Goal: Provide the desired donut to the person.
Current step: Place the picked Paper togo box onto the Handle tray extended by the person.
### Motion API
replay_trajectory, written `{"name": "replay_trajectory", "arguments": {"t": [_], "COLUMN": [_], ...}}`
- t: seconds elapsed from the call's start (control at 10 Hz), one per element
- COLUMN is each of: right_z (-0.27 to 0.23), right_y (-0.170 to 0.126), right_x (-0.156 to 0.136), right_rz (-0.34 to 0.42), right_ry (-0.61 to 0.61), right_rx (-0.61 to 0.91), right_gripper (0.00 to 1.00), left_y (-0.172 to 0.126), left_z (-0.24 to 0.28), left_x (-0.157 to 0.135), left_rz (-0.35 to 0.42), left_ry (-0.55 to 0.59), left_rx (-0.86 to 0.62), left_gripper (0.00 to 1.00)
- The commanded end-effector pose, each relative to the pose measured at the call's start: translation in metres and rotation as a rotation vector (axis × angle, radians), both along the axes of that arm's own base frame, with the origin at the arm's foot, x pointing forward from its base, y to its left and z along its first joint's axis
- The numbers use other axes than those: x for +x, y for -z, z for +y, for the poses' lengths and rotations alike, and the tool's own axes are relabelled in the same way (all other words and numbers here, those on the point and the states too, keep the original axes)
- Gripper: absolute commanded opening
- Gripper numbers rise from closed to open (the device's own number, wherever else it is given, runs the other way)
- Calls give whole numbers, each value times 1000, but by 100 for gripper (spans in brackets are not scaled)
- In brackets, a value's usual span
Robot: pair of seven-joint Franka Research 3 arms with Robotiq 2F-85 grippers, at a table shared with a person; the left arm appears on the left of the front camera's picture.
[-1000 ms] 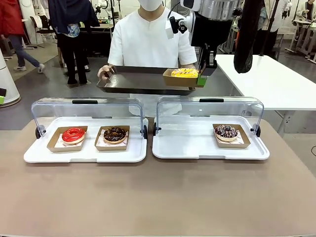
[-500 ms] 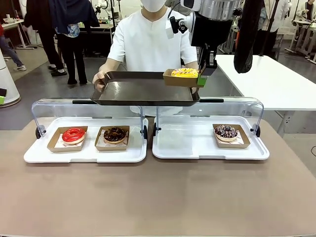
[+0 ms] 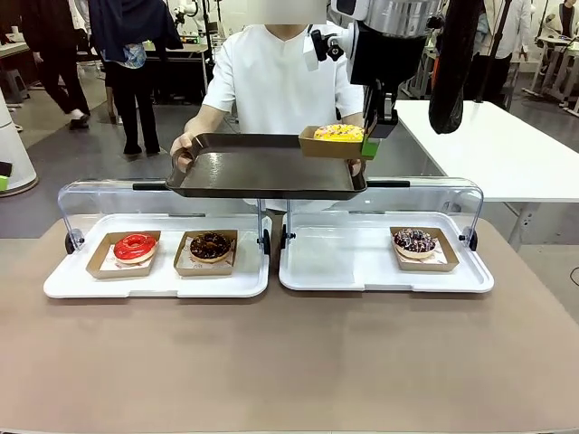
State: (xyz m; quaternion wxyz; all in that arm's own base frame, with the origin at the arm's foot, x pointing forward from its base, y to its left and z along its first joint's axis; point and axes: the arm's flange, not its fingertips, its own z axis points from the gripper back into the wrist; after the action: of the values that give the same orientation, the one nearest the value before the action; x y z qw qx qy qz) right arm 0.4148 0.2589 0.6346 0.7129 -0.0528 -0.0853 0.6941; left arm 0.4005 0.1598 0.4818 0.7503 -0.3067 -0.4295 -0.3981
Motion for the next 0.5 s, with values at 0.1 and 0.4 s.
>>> {"name": "replay_trajectory", "arguments": {"t": [0.1,0.4], "right_z": [-1,0], "right_y": [-1,0], "right_x": [-3,0], "right_rz": [2,0], "right_ry": [11,0], "right_rx": [0,0], "right_gripper": [0,2], "left_y": [0,0], "left_z": [0,0], "left_x": [-1,-1], "left_rz": [-8,-8], "left_ry": [1,1], "left_rx": [-12,-12], "left_gripper": [100,100]}}
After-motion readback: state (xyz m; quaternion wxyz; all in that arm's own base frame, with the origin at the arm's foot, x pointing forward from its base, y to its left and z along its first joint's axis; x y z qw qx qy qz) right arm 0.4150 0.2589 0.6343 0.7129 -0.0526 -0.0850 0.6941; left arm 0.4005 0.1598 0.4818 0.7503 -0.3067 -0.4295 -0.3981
